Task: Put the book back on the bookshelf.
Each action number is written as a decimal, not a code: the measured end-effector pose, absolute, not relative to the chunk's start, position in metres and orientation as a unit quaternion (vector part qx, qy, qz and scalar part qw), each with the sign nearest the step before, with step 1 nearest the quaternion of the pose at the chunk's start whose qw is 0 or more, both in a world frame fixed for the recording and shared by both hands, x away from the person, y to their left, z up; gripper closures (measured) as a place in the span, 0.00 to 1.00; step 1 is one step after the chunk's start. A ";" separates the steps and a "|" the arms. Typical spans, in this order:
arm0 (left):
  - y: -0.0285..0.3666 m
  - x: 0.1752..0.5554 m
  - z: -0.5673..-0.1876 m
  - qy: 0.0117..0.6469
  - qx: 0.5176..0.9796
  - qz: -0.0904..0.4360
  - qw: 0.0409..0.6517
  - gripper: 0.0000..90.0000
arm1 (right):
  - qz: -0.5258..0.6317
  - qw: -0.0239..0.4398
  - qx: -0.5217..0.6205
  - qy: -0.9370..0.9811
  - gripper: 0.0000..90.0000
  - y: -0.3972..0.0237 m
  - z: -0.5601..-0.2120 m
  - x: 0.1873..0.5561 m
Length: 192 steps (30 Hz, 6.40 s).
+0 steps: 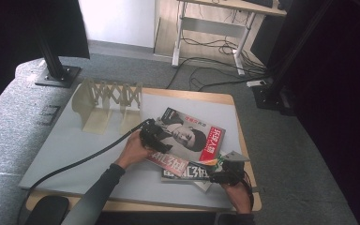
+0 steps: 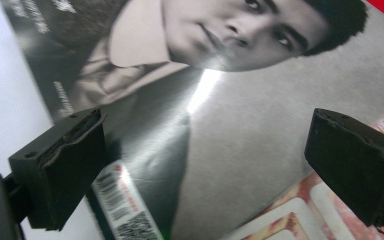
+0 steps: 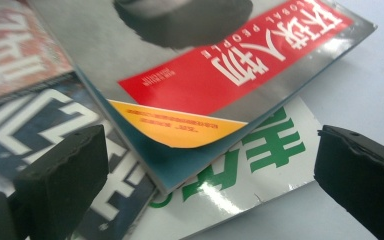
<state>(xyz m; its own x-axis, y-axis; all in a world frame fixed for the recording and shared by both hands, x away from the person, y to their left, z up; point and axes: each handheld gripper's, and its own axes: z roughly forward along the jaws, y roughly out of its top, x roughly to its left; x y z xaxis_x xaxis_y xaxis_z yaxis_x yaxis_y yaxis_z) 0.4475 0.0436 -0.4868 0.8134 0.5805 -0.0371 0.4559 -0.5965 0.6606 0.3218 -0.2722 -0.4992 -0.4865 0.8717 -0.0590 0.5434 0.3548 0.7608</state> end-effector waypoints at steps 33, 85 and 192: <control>0.058 0.454 -0.499 0.316 0.882 0.055 0.346 0.00 | 0.365 0.184 0.478 0.778 0.11 -0.271 -0.510 0.379; 0.079 0.417 -0.507 0.304 0.885 0.041 0.350 0.00 | 0.380 0.184 0.450 0.787 0.14 -0.266 -0.512 0.349; -0.021 0.525 -0.493 0.256 0.905 0.066 0.333 0.00 | 0.365 0.197 0.432 0.801 0.03 -0.277 -0.515 0.305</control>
<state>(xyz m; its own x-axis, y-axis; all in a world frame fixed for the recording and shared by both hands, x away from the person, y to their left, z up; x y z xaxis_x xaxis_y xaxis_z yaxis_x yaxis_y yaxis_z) 0.5248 -0.0214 -0.4934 0.8604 0.5071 -0.0508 0.4191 -0.6473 0.6367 0.3054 -0.2770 -0.5147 -0.5491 0.8358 0.0009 0.5483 0.3594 0.7551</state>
